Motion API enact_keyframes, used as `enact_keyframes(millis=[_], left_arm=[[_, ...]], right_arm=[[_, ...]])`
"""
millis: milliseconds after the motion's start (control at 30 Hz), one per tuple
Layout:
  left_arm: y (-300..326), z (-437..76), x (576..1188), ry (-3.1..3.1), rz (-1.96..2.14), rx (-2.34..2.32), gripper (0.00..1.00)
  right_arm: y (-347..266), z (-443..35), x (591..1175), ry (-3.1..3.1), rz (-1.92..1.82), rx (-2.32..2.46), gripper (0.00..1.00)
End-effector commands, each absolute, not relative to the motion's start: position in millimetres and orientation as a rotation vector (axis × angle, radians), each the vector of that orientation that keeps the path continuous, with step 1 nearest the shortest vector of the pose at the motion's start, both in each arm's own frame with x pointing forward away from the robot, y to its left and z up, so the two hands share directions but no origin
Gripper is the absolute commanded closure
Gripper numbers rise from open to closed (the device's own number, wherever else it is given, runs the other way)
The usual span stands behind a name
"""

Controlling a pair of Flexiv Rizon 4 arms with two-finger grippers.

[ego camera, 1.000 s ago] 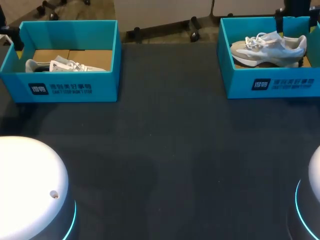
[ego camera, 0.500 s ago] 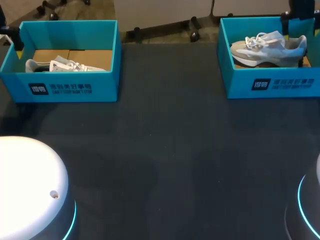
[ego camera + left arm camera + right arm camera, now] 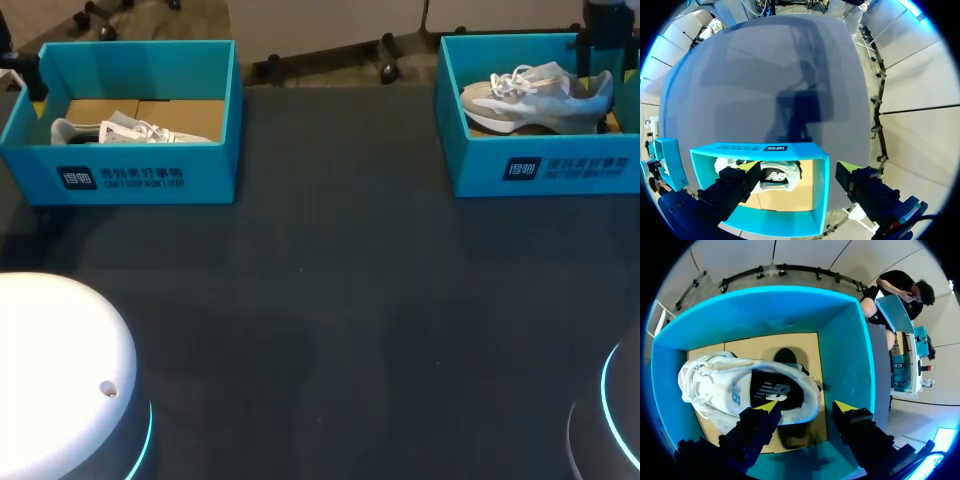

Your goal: Take the shoe out of the shoebox, open the shoe tongue, remove and reinsert the insole, then place the shoe into the shoebox

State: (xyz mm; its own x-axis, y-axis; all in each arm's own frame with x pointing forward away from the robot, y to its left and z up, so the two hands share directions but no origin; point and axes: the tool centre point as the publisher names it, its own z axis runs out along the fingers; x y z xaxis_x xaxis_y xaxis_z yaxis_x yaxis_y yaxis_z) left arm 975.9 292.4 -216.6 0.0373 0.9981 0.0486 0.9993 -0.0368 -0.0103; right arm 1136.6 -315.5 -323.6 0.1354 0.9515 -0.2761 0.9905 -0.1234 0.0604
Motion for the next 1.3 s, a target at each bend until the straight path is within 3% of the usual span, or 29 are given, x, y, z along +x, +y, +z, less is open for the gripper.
enact_keyframes(millis=[33, 233, 400, 933, 1167, 1300], left_arm=[[293, -216, 976, -2.149, -0.045, -2.232, 0.00], [293, -216, 976, -2.149, -0.045, -2.232, 0.00], [293, -216, 976, -2.149, -0.045, -2.232, 0.00], [293, -216, 976, -2.149, -0.045, -2.232, 0.00], [293, -216, 976, -2.149, -0.045, -2.232, 0.00], [293, -216, 976, -2.149, -0.045, -2.232, 0.00]], right_arm=[[-320, -332, 1144, 1.919, -0.275, 2.201, 0.07], [-325, -341, 1148, 1.922, -0.282, 2.217, 0.00], [-327, -350, 1150, 1.935, -0.283, 2.244, 0.00], [-329, -368, 1149, 1.990, -0.235, 2.296, 0.09], [-327, -373, 1148, 2.040, -0.198, 2.303, 0.24], [-326, -377, 1147, 2.051, -0.199, 2.304, 0.18]])
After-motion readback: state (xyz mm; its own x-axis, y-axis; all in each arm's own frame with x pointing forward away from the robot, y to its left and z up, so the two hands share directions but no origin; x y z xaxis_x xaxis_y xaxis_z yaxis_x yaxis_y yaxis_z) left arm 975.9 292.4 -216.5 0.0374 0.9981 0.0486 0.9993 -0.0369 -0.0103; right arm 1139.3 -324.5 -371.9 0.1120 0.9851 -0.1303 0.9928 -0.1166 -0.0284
